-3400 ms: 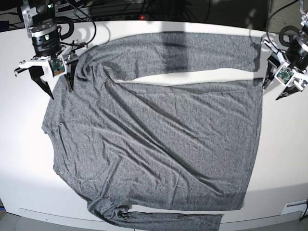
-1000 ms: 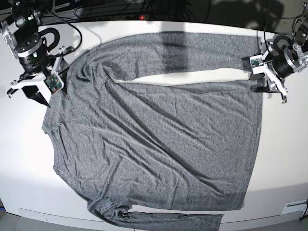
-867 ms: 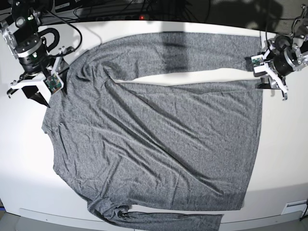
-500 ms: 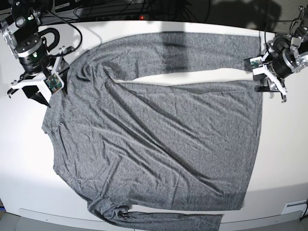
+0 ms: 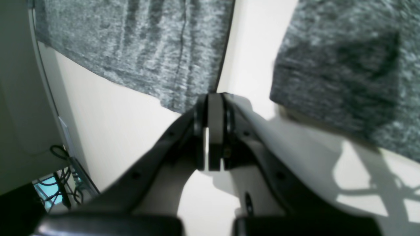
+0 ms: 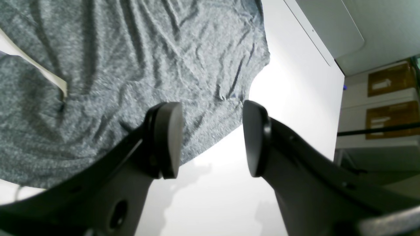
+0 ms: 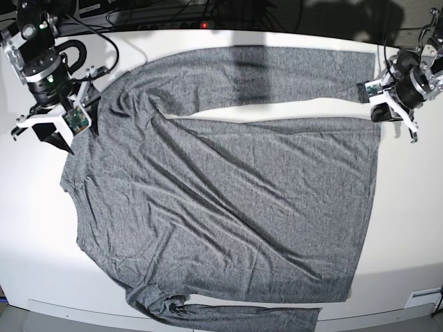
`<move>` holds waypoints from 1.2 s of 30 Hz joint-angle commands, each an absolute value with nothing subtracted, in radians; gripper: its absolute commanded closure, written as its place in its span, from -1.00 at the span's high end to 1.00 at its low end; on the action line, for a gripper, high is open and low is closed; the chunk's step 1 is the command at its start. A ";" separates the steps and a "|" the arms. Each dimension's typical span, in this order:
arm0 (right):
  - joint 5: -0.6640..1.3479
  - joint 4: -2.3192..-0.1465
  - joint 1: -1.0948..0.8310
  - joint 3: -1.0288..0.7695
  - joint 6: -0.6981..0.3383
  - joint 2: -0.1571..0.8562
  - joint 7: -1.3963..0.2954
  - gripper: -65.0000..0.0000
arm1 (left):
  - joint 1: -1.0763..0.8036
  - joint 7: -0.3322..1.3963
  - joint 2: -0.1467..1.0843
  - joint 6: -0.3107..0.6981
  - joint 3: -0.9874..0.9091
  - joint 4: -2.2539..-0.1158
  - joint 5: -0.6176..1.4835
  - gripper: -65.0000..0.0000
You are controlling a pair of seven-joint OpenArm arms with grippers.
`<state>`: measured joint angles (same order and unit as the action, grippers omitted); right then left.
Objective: Fold the T-shirt properly
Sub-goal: 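Lower the left gripper onto the sleeve cuff and pinch it, then lower the right gripper onto the shirt body near the shoulder and grasp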
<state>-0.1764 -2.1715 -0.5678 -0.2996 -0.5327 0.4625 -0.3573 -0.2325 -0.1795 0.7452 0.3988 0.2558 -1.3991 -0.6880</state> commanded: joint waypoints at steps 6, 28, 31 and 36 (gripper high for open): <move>-0.172 -2.188 -0.565 -0.306 -0.525 0.474 -0.337 -0.08 | -0.229 -0.214 0.762 0.406 0.250 -1.405 -0.688 -0.64; -0.164 -2.188 -0.565 -0.306 -0.525 0.474 -0.337 -0.08 | -0.229 -0.211 0.747 0.349 0.250 -1.405 -0.572 -0.94; -0.108 -2.188 -0.565 -0.306 -0.525 0.474 -0.337 -0.08 | -0.229 -0.210 0.724 0.316 0.250 -1.405 -0.573 -0.77; -0.097 -2.181 -0.565 -0.306 -0.532 0.474 -0.337 -0.08 | -0.229 -0.199 0.701 0.302 0.250 -1.405 -0.575 -0.49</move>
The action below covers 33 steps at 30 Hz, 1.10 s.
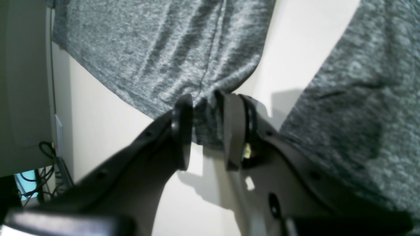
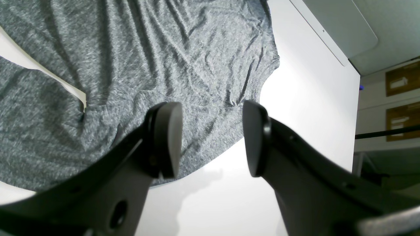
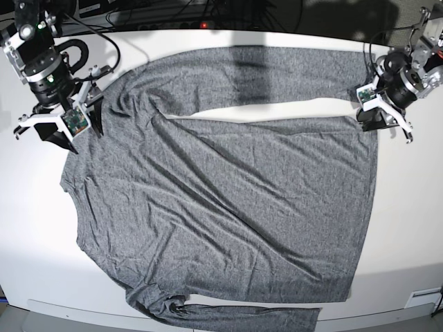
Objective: Fold the T-shirt properly
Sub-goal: 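Lower the right gripper onto the shirt body near the shoulder and grasp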
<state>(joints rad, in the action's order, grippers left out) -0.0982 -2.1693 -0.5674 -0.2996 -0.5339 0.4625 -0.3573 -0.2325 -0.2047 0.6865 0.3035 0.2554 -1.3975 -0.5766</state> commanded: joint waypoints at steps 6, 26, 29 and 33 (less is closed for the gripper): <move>-0.096 -2.106 -0.565 -0.305 -0.596 0.474 -0.269 -0.08 | -0.229 -0.123 0.701 0.302 0.250 -1.405 -0.575 -1.00; 0.000 -1.623 -0.236 0.066 -0.603 0.447 -0.205 -0.08 | -0.230 -0.101 0.698 0.302 0.250 -1.405 -0.575 -1.00; 0.047 -1.623 -0.212 0.071 -0.603 0.398 -0.255 -0.08 | -0.230 -0.101 0.698 0.302 0.250 -1.405 -0.575 -1.00; 0.057 -1.623 -0.200 0.070 -0.603 0.374 -0.348 -0.08 | -0.230 -0.101 0.698 0.302 0.250 -1.405 -0.575 -1.00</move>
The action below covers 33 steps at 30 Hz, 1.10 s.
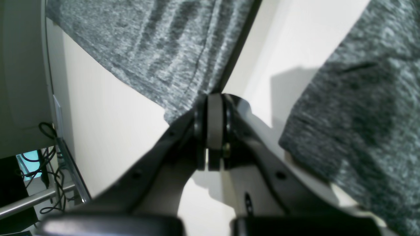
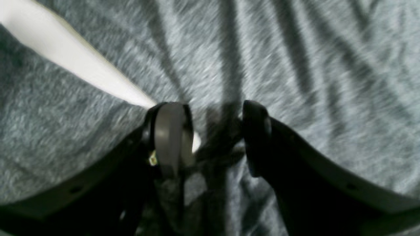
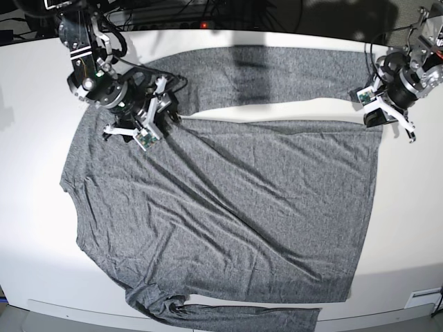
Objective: Fold the T-shirt properly
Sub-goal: 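Lower the right gripper onto the shirt body near the shoulder and grasp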
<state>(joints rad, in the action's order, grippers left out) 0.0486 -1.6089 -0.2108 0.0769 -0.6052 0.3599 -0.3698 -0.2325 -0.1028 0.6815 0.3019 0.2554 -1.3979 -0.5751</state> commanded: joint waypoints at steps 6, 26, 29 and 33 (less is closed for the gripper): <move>0.057 -1.623 -0.200 0.051 -0.603 0.376 -0.390 -0.08 | -0.229 -0.102 0.698 0.302 0.250 -1.405 -0.575 -1.00; 0.192 -1.667 -0.199 0.046 -0.602 0.376 -0.491 -1.00 | -0.230 -0.129 0.699 0.299 0.250 -1.407 -0.574 -1.00; 0.218 -1.668 -0.194 0.046 -0.602 0.376 -0.494 -1.00 | -0.229 -0.132 0.699 0.298 0.250 -1.407 -0.575 -1.00; 0.218 -1.668 -0.171 0.045 -0.602 0.377 -0.509 -1.00 | -0.229 -0.131 0.699 0.278 0.250 -1.407 -0.575 -1.00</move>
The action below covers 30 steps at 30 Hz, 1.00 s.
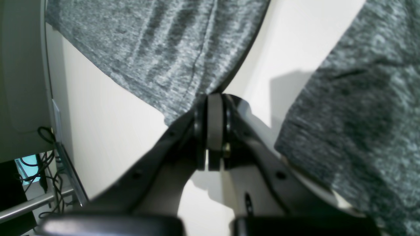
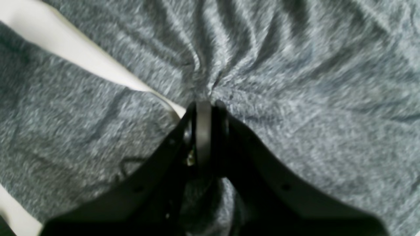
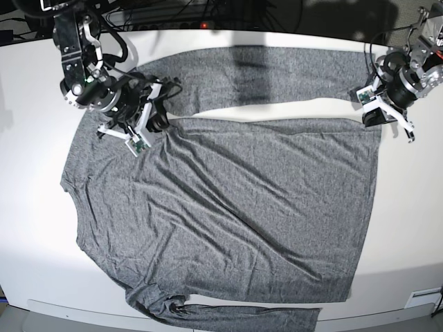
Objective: Fold the T-shirt properly
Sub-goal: 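Lower the right gripper onto the shirt body near the shoulder and grasp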
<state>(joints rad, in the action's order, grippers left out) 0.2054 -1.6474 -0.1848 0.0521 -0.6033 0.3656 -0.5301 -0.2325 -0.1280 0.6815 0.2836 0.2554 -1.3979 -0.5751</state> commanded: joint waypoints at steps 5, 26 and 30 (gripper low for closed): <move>0.218 -1.669 -0.137 0.045 -0.601 0.377 -0.562 -1.00 | -0.229 -0.131 0.699 0.189 0.250 -1.407 -0.575 -1.00; 0.315 -1.692 -0.032 -0.101 -0.565 0.376 -0.565 -1.00 | -0.086 -0.131 0.698 0.187 0.250 -1.408 -0.476 -1.00; 0.315 -1.691 -0.026 -0.056 -0.564 0.369 -0.620 -1.00 | -0.077 -0.131 0.699 0.187 0.250 -1.408 -0.459 -1.00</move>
<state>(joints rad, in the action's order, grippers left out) 0.3054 -1.6718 -0.0391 -0.0505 -0.5652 0.3603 -0.6395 -0.0910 -0.1204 0.6811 0.2085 0.2573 -1.3960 -0.4656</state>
